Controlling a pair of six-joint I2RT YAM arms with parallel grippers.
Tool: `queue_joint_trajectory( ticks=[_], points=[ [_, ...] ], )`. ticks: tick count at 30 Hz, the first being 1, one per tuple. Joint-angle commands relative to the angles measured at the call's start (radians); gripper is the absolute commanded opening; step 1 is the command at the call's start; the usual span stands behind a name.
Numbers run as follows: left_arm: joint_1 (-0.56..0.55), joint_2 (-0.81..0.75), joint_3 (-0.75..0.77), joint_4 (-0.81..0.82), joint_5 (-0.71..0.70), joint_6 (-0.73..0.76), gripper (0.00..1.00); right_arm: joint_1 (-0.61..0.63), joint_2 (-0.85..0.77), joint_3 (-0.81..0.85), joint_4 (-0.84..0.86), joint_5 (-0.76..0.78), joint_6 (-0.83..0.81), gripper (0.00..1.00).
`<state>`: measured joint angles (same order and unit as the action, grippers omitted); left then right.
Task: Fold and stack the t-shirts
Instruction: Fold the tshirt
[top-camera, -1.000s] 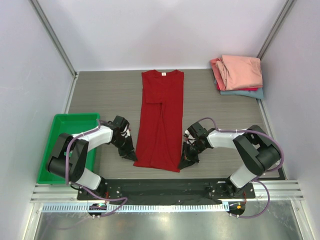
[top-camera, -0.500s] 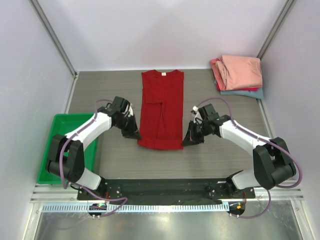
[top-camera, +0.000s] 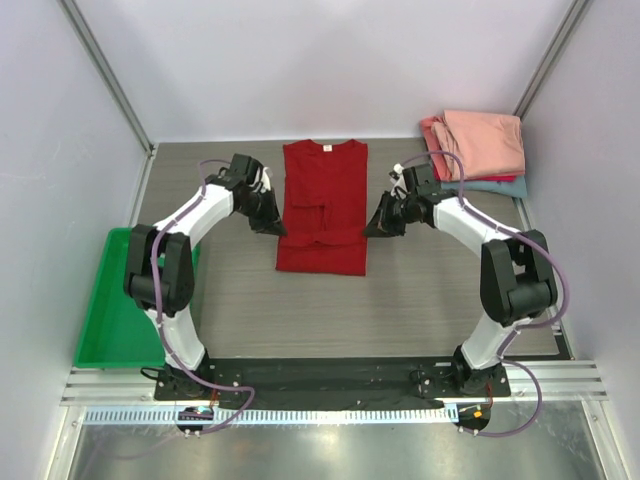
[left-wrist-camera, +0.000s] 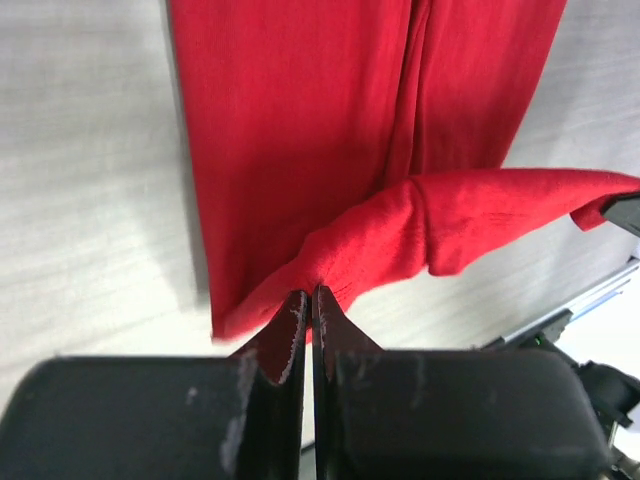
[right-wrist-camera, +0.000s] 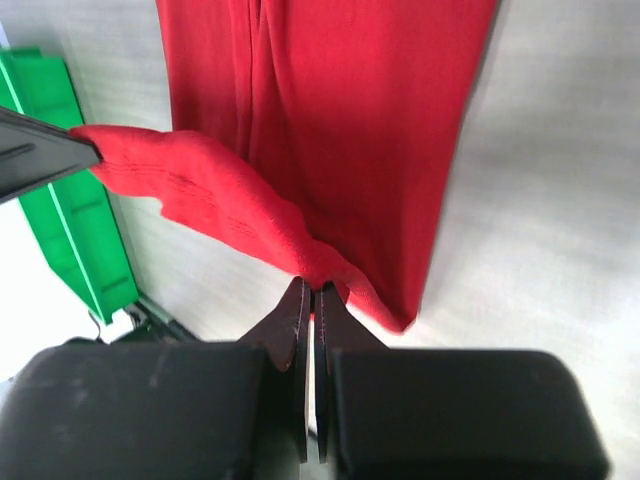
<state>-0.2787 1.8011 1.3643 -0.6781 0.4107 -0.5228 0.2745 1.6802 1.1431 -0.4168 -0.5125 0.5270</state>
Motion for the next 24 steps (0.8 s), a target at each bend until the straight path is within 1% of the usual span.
queue_joint_trajectory(
  ticks=[1,9,17,18,19,20,21,22,23,24],
  points=[
    [0.007,0.043,0.082,0.034,-0.015,0.05,0.0,-0.011,0.053,0.092,0.062,0.012,-0.021,0.01],
    [0.032,0.19,0.243,0.034,-0.038,0.087,0.0,-0.018,0.157,0.178,0.092,0.04,-0.061,0.01],
    [0.035,0.287,0.337,0.064,-0.058,0.099,0.0,-0.037,0.251,0.253,0.128,0.091,-0.117,0.02],
    [0.036,0.294,0.341,0.074,-0.061,0.101,0.03,-0.037,0.262,0.262,0.145,0.089,-0.122,0.04],
    [0.035,0.306,0.348,0.081,-0.07,0.104,0.05,-0.037,0.272,0.268,0.157,0.08,-0.128,0.09],
    [0.035,0.311,0.357,0.086,-0.081,0.106,0.1,-0.037,0.283,0.283,0.167,0.074,-0.145,0.23],
    [0.035,0.311,0.36,0.086,-0.12,0.107,0.14,-0.037,0.282,0.29,0.176,0.097,-0.144,0.3],
    [0.036,0.296,0.357,0.083,-0.147,0.106,0.2,-0.037,0.277,0.297,0.174,0.115,-0.139,0.36],
    [0.035,0.284,0.342,0.074,-0.168,0.103,0.32,-0.043,0.256,0.305,0.176,0.12,-0.137,0.47],
    [0.035,0.268,0.331,0.069,-0.205,0.103,0.38,-0.046,0.24,0.303,0.17,0.112,-0.142,0.49]
  ],
)
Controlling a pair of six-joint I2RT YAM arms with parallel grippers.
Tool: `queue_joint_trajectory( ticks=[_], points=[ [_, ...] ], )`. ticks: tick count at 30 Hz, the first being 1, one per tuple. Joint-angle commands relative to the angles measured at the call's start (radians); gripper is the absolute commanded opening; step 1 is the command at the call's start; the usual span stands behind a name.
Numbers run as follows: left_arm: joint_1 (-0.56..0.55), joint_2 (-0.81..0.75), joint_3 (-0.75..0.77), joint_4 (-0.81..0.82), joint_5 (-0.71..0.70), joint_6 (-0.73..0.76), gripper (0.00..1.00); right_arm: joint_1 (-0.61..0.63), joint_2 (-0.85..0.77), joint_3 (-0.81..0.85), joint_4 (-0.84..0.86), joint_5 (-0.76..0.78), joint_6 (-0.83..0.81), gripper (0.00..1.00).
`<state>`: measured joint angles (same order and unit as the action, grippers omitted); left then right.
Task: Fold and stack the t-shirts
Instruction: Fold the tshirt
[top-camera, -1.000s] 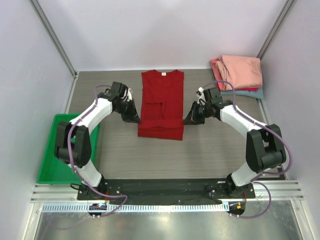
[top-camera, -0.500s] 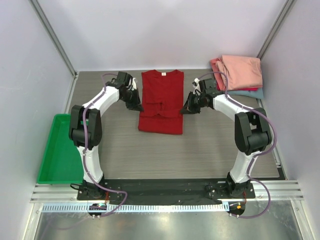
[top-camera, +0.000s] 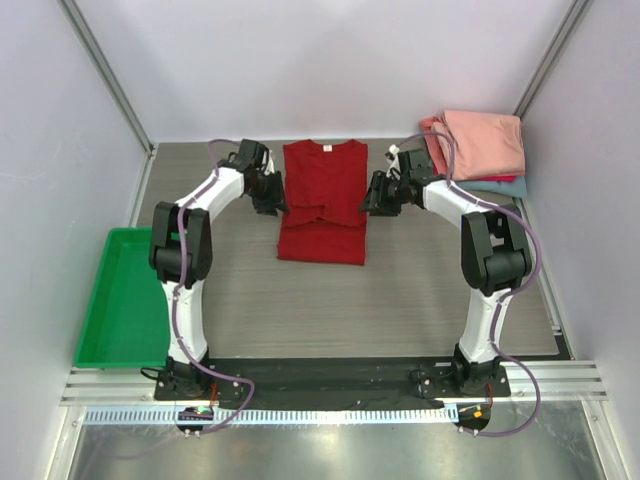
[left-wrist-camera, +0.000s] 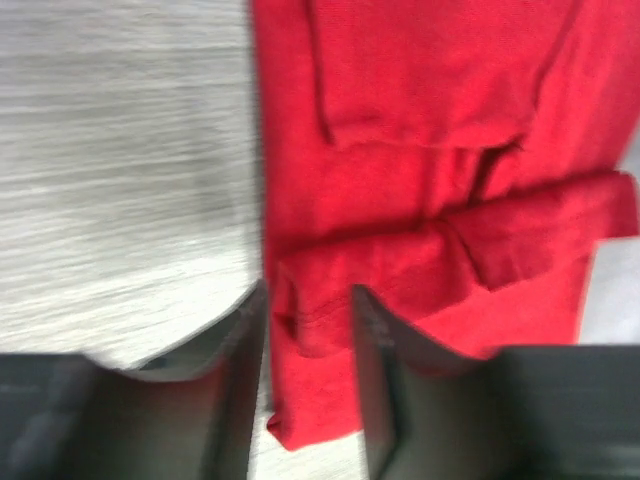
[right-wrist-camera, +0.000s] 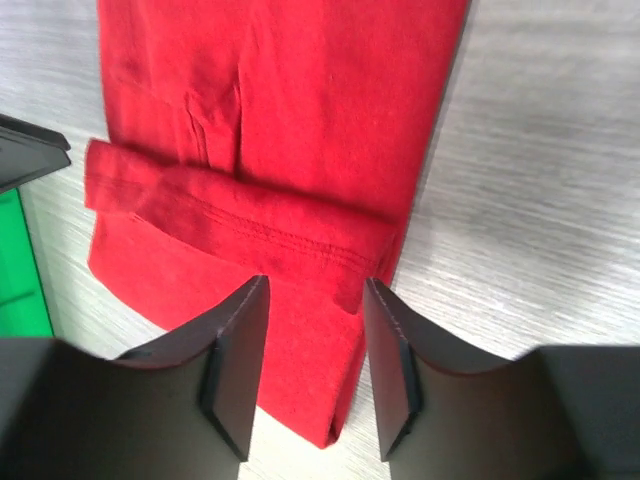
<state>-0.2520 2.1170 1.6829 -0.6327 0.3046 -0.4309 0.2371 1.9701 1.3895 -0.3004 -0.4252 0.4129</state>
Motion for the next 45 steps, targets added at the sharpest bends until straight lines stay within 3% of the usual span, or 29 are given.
queue_joint_trajectory(
  ticks=[1,4,8,11,17,28,45],
  points=[
    [0.008,-0.092,-0.001,0.019,-0.116,0.006,0.43,-0.012,-0.071,0.052,0.047,0.022,-0.031,0.5],
    [0.008,-0.19,-0.084,0.011,-0.137,-0.008,0.53,-0.033,-0.161,-0.003,0.008,-0.009,-0.025,0.51],
    [0.011,-0.291,-0.21,-0.022,-0.082,-0.034,0.68,-0.055,-0.267,-0.209,-0.003,-0.116,0.082,0.52],
    [0.022,-0.319,-0.334,0.005,0.053,-0.074,0.68,-0.067,-0.309,-0.387,0.076,-0.21,0.216,0.52],
    [0.051,-0.305,-0.491,0.097,0.214,-0.184,0.68,-0.068,-0.304,-0.512,0.191,-0.28,0.309,0.52],
    [0.074,-0.243,-0.554,0.182,0.281,-0.276,0.65,-0.067,-0.217,-0.561,0.256,-0.336,0.383,0.53],
    [0.071,-0.144,-0.517,0.171,0.277,-0.278,0.55,-0.062,-0.088,-0.532,0.264,-0.345,0.402,0.53]
  ],
)
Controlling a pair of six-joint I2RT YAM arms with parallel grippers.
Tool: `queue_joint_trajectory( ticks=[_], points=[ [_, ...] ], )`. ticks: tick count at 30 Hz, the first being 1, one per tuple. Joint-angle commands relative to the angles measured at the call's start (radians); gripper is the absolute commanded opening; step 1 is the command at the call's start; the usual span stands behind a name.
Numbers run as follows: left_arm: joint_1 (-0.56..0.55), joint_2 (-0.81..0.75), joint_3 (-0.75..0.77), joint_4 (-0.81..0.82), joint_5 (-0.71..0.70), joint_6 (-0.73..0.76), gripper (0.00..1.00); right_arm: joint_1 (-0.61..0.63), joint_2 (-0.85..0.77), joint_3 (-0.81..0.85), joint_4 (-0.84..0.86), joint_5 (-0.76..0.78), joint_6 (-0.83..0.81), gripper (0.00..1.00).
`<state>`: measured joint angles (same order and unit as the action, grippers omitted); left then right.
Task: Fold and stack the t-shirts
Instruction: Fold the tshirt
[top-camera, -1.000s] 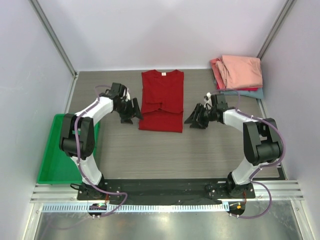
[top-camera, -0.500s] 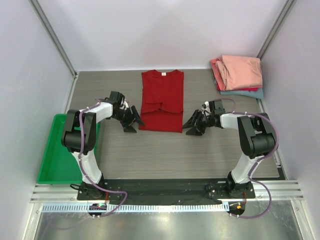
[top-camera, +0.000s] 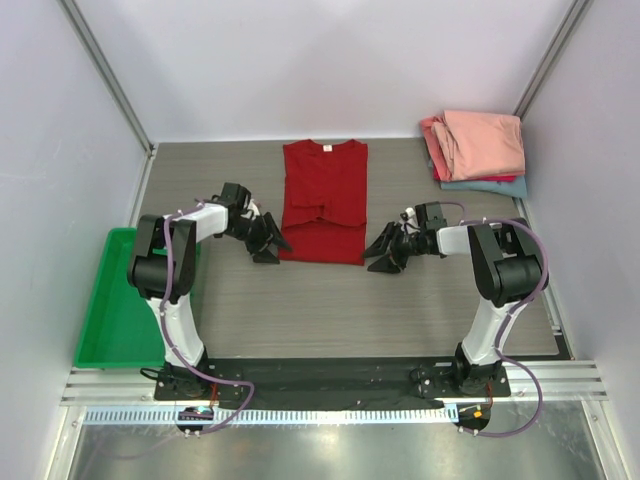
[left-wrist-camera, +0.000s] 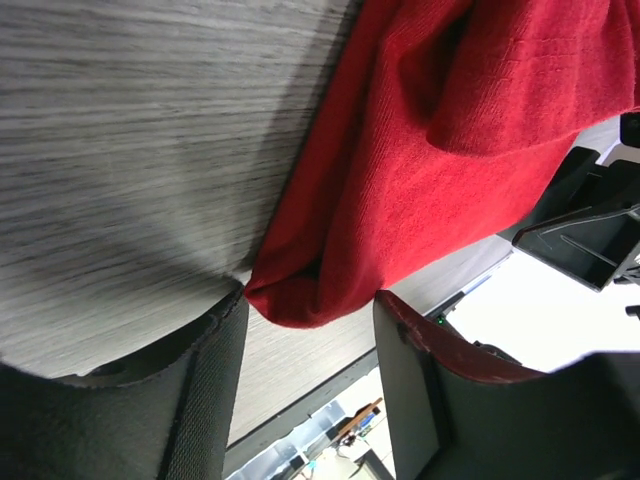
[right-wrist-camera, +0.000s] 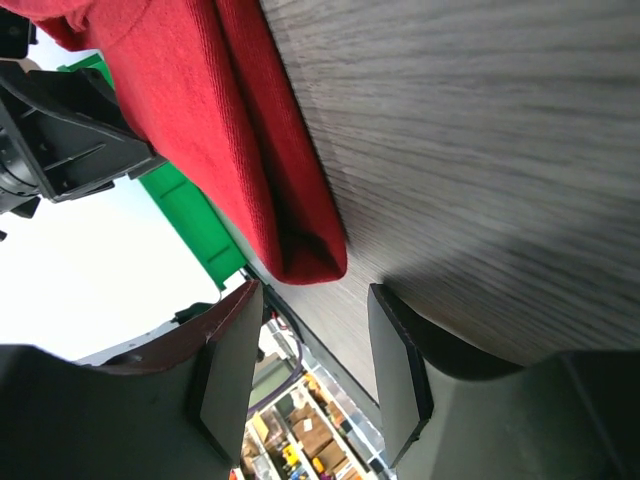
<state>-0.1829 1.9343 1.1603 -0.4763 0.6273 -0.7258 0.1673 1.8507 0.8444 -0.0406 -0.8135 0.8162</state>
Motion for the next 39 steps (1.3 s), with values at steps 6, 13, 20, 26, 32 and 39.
queue_joint_trajectory(
  ticks=[6,13,20,26,32,39],
  points=[
    [0.003,0.048,0.007,0.004,-0.058,0.019,0.52,0.017,0.056,0.027,0.005,0.063,0.006,0.52],
    [0.002,0.072,0.015,0.024,-0.058,0.016,0.47,0.021,0.079,0.028,0.002,0.089,0.012,0.44],
    [0.003,0.1,0.026,0.077,-0.015,0.003,0.38,0.021,0.074,0.004,0.08,0.097,0.041,0.29],
    [0.002,0.08,-0.002,0.09,-0.014,-0.011,0.19,0.023,0.076,0.012,0.142,0.1,0.067,0.25],
    [0.0,0.032,-0.011,0.077,-0.032,-0.012,0.0,0.021,0.047,0.007,0.162,0.068,0.061,0.15],
    [0.0,-0.099,0.044,0.048,-0.002,-0.009,0.0,-0.028,-0.132,0.015,0.148,-0.013,0.032,0.01]
  ],
)
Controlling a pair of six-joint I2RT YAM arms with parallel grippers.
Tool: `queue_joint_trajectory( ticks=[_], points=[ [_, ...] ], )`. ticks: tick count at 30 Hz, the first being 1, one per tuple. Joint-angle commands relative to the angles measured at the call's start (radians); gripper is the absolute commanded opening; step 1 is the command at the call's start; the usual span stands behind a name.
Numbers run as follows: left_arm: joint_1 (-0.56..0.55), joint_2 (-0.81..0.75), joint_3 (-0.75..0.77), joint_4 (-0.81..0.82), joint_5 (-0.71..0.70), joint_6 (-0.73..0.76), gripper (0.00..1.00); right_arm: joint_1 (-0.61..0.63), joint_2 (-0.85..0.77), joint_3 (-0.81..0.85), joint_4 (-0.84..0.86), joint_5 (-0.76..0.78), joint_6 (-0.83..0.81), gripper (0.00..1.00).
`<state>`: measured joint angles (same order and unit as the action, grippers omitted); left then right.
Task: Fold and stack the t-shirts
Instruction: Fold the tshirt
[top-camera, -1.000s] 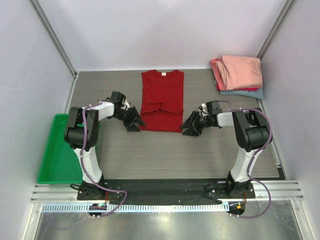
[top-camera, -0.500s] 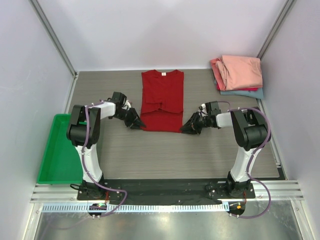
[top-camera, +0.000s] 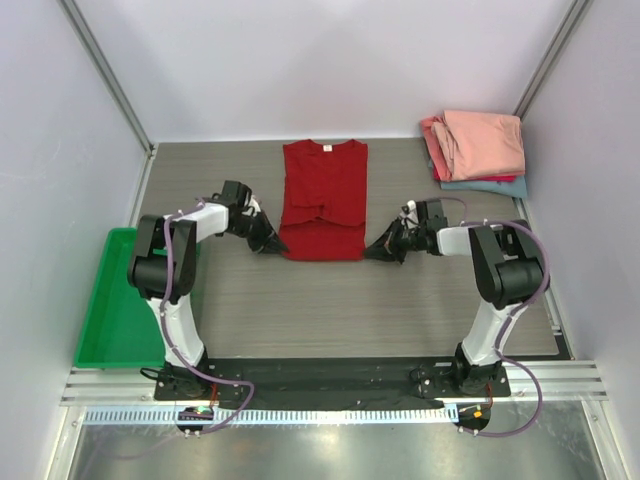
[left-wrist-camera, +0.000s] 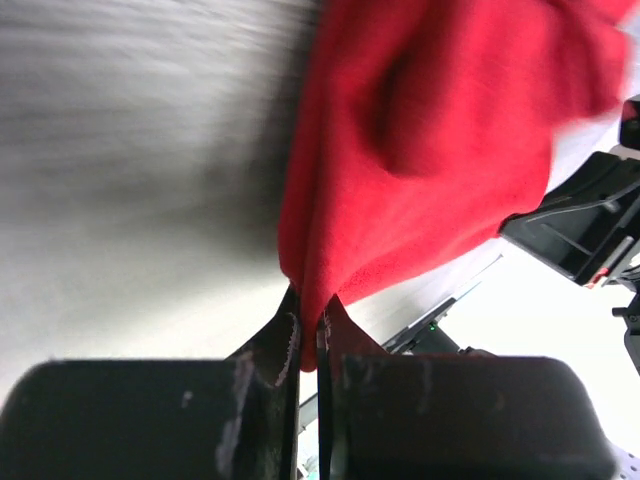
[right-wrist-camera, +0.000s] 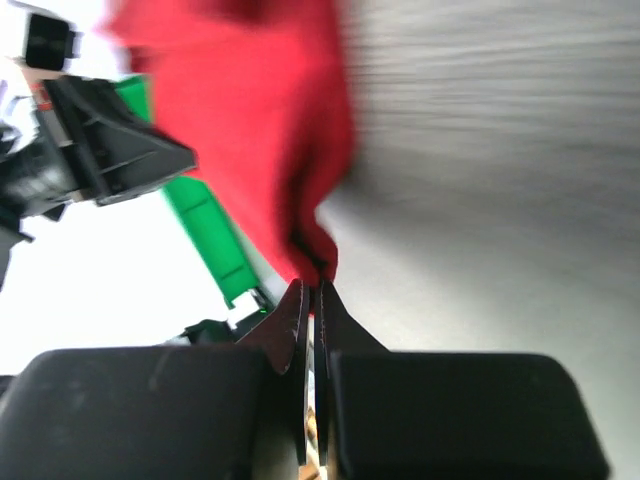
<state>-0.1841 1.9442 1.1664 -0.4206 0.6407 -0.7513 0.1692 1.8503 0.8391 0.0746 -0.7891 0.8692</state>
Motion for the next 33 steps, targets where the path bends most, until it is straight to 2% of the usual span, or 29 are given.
queue_joint_trajectory(
  ticks=[1,7,10,13,18,21,26,28,29,30,33],
  points=[
    [0.003,-0.123,0.068,-0.012,-0.013,0.017,0.0,-0.045,-0.152,0.041,0.025,-0.054,-0.027,0.02],
    [0.003,-0.189,0.18,-0.058,-0.001,0.041,0.0,-0.071,-0.269,0.162,-0.041,-0.076,-0.055,0.02],
    [0.002,-0.209,0.199,-0.076,-0.006,0.049,0.0,-0.073,-0.318,0.167,-0.068,-0.075,-0.068,0.01],
    [0.002,-0.231,0.171,-0.093,-0.003,0.053,0.0,-0.073,-0.356,0.117,-0.097,-0.068,-0.078,0.01],
    [0.0,-0.271,0.029,-0.066,0.013,0.03,0.0,-0.071,-0.427,-0.012,-0.107,-0.068,-0.093,0.01],
    [-0.014,-0.301,-0.043,-0.053,0.01,0.026,0.0,-0.073,-0.451,-0.053,-0.116,-0.076,-0.102,0.02],
    [-0.034,-0.309,-0.076,-0.04,0.01,0.026,0.0,-0.071,-0.453,-0.074,-0.084,-0.088,-0.102,0.02],
    [-0.034,-0.291,-0.027,-0.038,-0.001,0.036,0.0,-0.073,-0.435,-0.051,-0.079,-0.087,-0.105,0.01],
    [-0.023,-0.213,0.127,-0.041,-0.018,0.081,0.0,-0.088,-0.365,0.037,0.015,-0.078,-0.093,0.01],
    [-0.023,-0.212,0.128,-0.041,-0.018,0.081,0.0,-0.088,-0.364,0.038,0.016,-0.078,-0.076,0.01],
    [-0.006,-0.082,0.409,-0.052,-0.05,0.133,0.0,-0.115,-0.213,0.216,0.099,-0.07,-0.064,0.02]
  ],
)
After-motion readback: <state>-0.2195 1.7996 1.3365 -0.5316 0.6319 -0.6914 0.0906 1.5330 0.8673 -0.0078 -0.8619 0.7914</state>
